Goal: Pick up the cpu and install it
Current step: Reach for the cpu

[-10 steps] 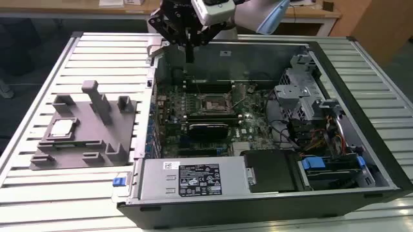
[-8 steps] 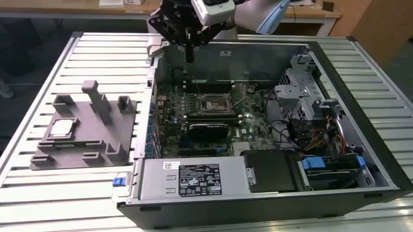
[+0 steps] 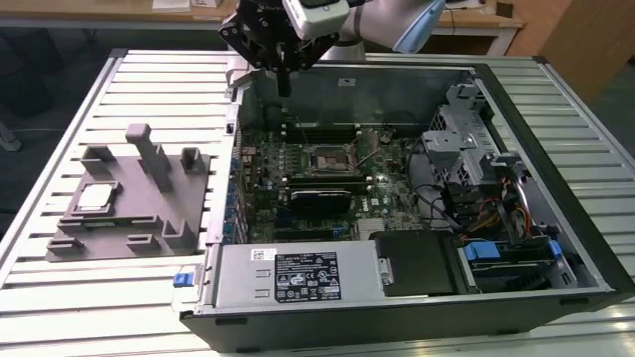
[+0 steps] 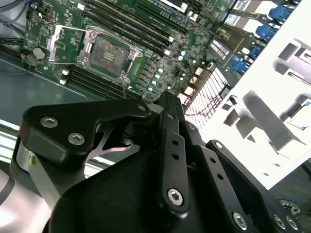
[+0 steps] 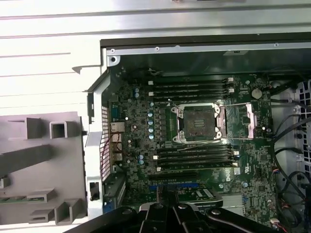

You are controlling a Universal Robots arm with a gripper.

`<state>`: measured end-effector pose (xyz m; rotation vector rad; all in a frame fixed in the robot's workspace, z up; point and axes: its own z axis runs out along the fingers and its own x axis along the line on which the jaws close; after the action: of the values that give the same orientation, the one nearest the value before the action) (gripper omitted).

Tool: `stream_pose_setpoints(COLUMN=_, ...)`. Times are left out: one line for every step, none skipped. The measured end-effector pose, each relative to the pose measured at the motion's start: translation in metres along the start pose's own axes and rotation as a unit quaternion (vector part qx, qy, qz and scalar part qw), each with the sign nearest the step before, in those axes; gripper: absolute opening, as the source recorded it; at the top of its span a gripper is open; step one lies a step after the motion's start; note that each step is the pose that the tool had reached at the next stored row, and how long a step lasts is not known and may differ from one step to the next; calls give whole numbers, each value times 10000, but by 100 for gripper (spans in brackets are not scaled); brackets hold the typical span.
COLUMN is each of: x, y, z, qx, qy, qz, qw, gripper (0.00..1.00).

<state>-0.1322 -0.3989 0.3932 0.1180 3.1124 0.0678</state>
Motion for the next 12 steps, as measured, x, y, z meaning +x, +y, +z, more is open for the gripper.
stream_pose_setpoints(x=9, y=-1, z=0, qx=0, qy=0, qz=0, qw=10000, gripper=11)
stream_pose_setpoints(x=19, y=-2, z=0, qx=1, qy=0, qz=0, qw=10000, gripper=11)
stream_pose_setpoints(x=30, y=-2, z=0, qx=0, qy=0, qz=0, qw=10000, gripper=11)
stream_pose_setpoints(x=40, y=-3, z=0, qx=0, qy=0, qz=0, qw=10000, gripper=11)
stream_pose_setpoints(x=51, y=-4, z=1, qx=1, qy=0, qz=0, qw=10000, gripper=11)
stream_pose_setpoints(x=63, y=-5, z=1, qx=0, qy=0, qz=0, qw=10000, gripper=11)
stream_pose_setpoints(x=75, y=-6, z=1, qx=0, qy=0, qz=0, qw=10000, gripper=11)
stream_pose_setpoints(x=85, y=-7, z=2, qx=0, qy=0, qz=0, qw=10000, gripper=11)
stream_pose_setpoints(x=95, y=-7, z=2, qx=0, qy=0, qz=0, qw=10000, gripper=11)
stream_pose_setpoints(x=104, y=-8, z=2, qx=0, qy=0, qz=0, qw=10000, gripper=11)
stream_pose_setpoints(x=112, y=-9, z=3, qx=1, qy=0, qz=0, qw=10000, gripper=11)
stream_pose_setpoints(x=119, y=-9, z=3, qx=1, qy=0, qz=0, qw=10000, gripper=11)
